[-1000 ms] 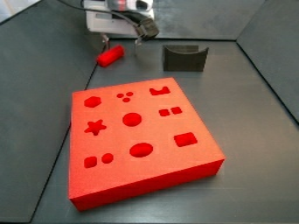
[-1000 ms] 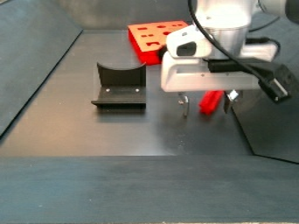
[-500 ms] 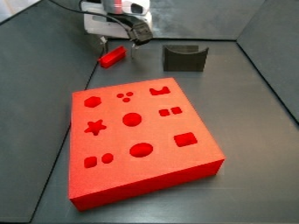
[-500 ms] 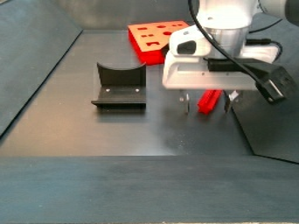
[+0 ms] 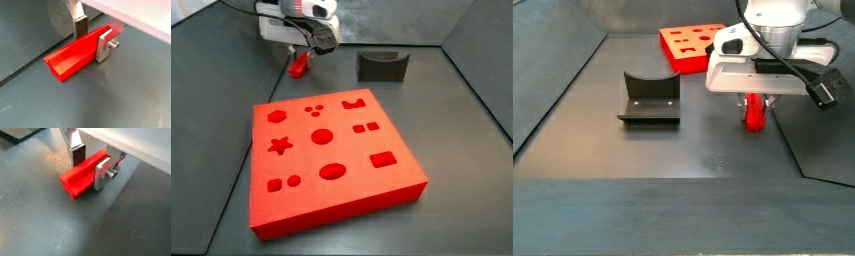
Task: Pick up the star object. Move up. Place the star object on the fixture. Regrasp the star object. Move to above the board. Insert the star object.
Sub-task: Pick up the star object.
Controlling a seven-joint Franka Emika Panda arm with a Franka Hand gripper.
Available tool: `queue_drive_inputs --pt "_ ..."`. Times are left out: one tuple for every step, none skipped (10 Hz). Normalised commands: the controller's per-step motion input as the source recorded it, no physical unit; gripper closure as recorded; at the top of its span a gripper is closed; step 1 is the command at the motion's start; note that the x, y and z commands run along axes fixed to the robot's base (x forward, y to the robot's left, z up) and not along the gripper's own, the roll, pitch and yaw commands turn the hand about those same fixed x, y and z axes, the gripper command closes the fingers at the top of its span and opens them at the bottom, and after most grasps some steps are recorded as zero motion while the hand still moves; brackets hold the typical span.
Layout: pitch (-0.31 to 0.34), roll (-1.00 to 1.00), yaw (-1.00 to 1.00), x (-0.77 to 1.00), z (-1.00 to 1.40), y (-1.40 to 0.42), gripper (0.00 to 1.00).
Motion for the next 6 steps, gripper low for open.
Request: queue_drive_inputs --pt "0.000 0.00 0.00 0.00 0.00 0.00 1.00" --pt "0.000 0.00 0.00 0.00 0.00 0.00 1.00" --pt "0.000 0.00 0.00 0.00 0.00 0.00 1.00" --pt "0.000 0.00 0.00 0.00 0.00 0.00 1.00" --pt "0.000 0.00 0.00 0.00 0.00 0.00 1.00" --pt "0.000 0.00 0.00 0.00 0.00 0.00 1.00"
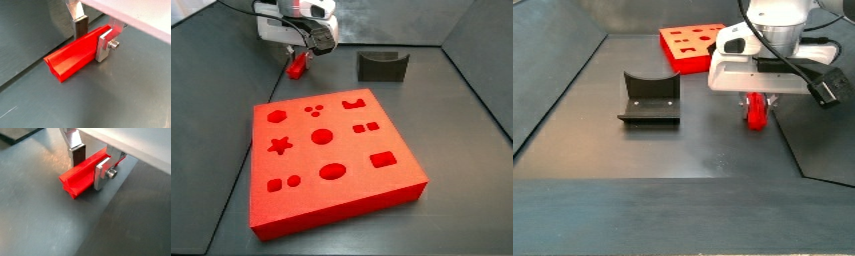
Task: Pick up the star object. Move up. Place the star object on the fixture. Regrasp the star object. Move to above the board. Insert the star object.
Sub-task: Pick up the star object, then move up.
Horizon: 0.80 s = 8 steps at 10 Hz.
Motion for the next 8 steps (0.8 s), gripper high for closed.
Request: queue_drive_inputs --pt "0.000 0.00 0.00 0.00 0.00 0.00 1.00" --pt "0.000 0.00 0.00 0.00 0.00 0.00 1.00" --pt "0.000 0.00 0.00 0.00 0.83 0.00 1.00" --pt "0.000 0.00 -0.03 0.02 0.82 -0.01 1.00" --pt "0.023 0.00 -0.04 0.00 0.77 -0.01 1.00" --pt "0.058 0.02 -0.04 0.00 0.58 0.01 1.00" --pt "0.064 0.03 -0.04 -0.01 0.50 0.01 1.00" --pt "0.064 0.05 -0.03 -0.02 0.32 0.02 1.00"
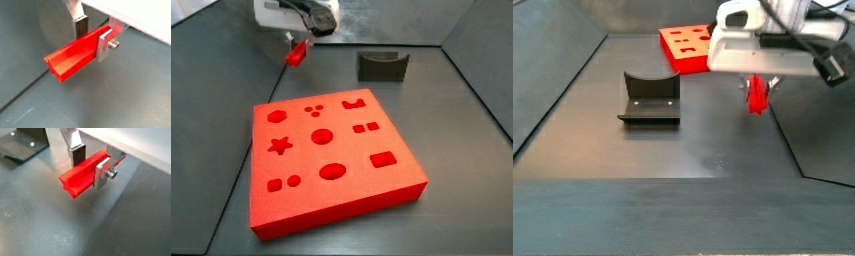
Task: Pick up the star object. Move up. Place the star object on the fixture. Regrasp the star object. Move to above the board. Insert the star object.
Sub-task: Place the star object on the fixture.
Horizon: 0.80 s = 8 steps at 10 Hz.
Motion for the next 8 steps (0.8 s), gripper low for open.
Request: queue_drive_inputs --pt "0.000 0.00 0.00 0.00 1.00 0.00 1.00" --pt "0.002 0.01 0.00 0.00 1.00 0.00 1.00" --pt "0.007 0.02 -0.01 -0.01 1.00 0.00 1.00" --pt "0.013 0.04 -0.02 -0.02 1.00 0.01 1.00" --pt "0.022 0.05 -0.02 -0.03 1.00 0.01 1.00" --pt "0.027 0.06 -0.02 -0.03 1.00 0.02 1.00" --pt "0.030 0.07 -0.02 -0.03 1.00 0.02 1.00" --pt "0.037 0.08 -0.01 -0.04 1.00 0.02 1.00"
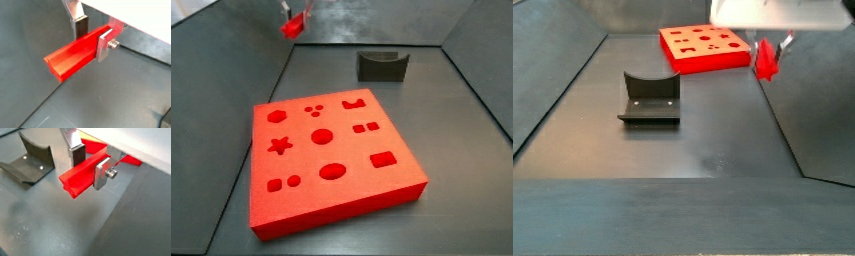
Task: Pick up the star object. Move up. Place the star object on the fixture. Regrasp the star object. Move to above the board. Insert the star object.
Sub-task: Place the star object on the fixture.
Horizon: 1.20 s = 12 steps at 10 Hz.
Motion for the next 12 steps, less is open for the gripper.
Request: queue_drive_inputs --pt "0.045 0.09 -0.01 -0.03 0.85 0.02 1.00" --pt "0.052 0.09 0.00 -0.02 0.71 0.02 1.00" --pt "0.061 0.09 0.00 -0.02 0.56 0.02 1.00" --pt "0.069 0.09 0.01 -0.01 0.42 0.02 1.00" --pt "0.077 0.08 0.01 0.00 0.27 0.02 1.00" --pt "-0.066 0.06 0.40 1.00 -0.11 -0.27 1.00" --pt "-0.049 0.06 0.35 1.00 -0.16 -0.26 1.00" --pt "-0.042 0.05 0.28 1.00 -0.15 -0.24 1.00" --pt "-0.017 0.02 0.16 1.00 -0.13 -0.20 1.00" --pt "-0.009 0.00 0.12 1.00 -0.13 -0.20 1.00" --pt "-0.005 -0.01 0.08 1.00 -0.12 -0.18 1.00" --pt "0.003 -0.03 0.05 1.00 -0.12 -0.16 1.00"
